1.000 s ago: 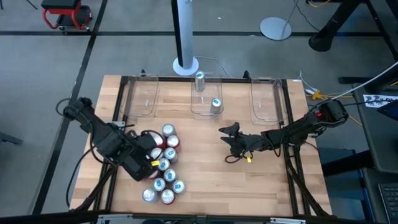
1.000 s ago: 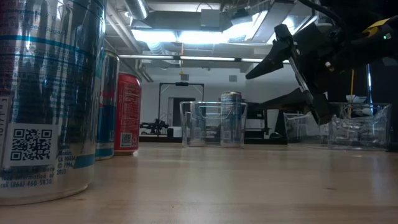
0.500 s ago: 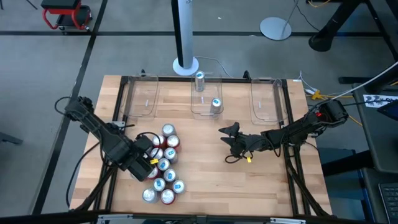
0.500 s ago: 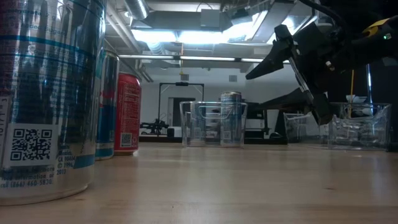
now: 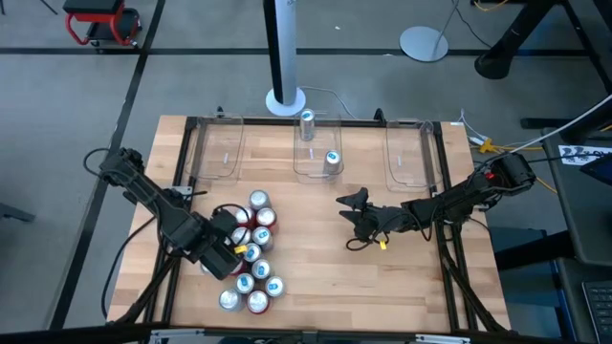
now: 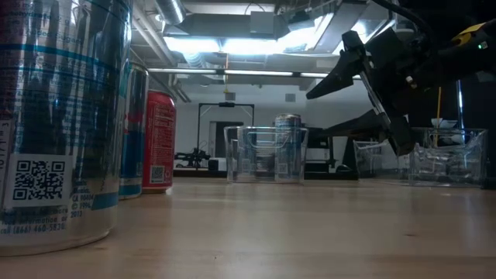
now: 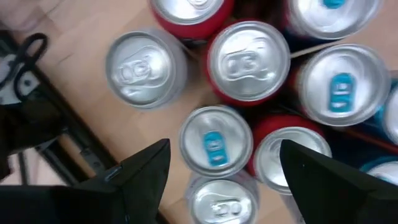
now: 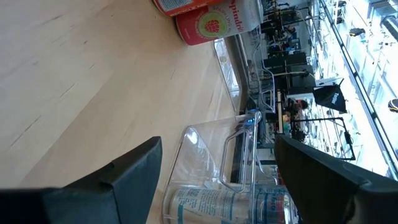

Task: Sort soda cans
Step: Put the blue soda can into the middle transparent bin

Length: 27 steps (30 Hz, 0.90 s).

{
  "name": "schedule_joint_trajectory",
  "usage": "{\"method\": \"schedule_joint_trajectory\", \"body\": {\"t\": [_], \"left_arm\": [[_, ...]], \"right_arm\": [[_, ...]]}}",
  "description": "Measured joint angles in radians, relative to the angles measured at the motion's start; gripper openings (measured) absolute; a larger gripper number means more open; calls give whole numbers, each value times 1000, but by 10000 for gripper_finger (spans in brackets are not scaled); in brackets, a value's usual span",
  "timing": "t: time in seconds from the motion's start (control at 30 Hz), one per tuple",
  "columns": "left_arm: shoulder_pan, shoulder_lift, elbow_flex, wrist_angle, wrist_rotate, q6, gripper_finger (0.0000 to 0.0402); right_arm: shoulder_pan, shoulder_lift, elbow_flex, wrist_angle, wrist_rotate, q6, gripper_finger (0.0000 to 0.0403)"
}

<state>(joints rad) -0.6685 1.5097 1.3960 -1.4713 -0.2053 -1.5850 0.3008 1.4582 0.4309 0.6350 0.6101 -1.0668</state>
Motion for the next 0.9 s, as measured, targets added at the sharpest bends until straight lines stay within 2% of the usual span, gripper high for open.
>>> {"method": "schedule_joint_trajectory", "body": {"t": [0.3, 0.5, 0.7, 0.9], "left_arm": [[-12, 0, -6, -2, -23, -33, 292], [-13, -4, -89, 49, 9, -51, 292], [-10, -11, -113, 130, 12, -5, 292], [-12, -20, -158, 93, 23, -38, 292]], "right_arm": [[0, 0, 0, 0, 0, 0, 310], [0, 0, 0, 0, 0, 0, 310], [0, 0, 0, 10, 0, 0, 310], [0, 0, 0, 11, 0, 0, 310]]}}
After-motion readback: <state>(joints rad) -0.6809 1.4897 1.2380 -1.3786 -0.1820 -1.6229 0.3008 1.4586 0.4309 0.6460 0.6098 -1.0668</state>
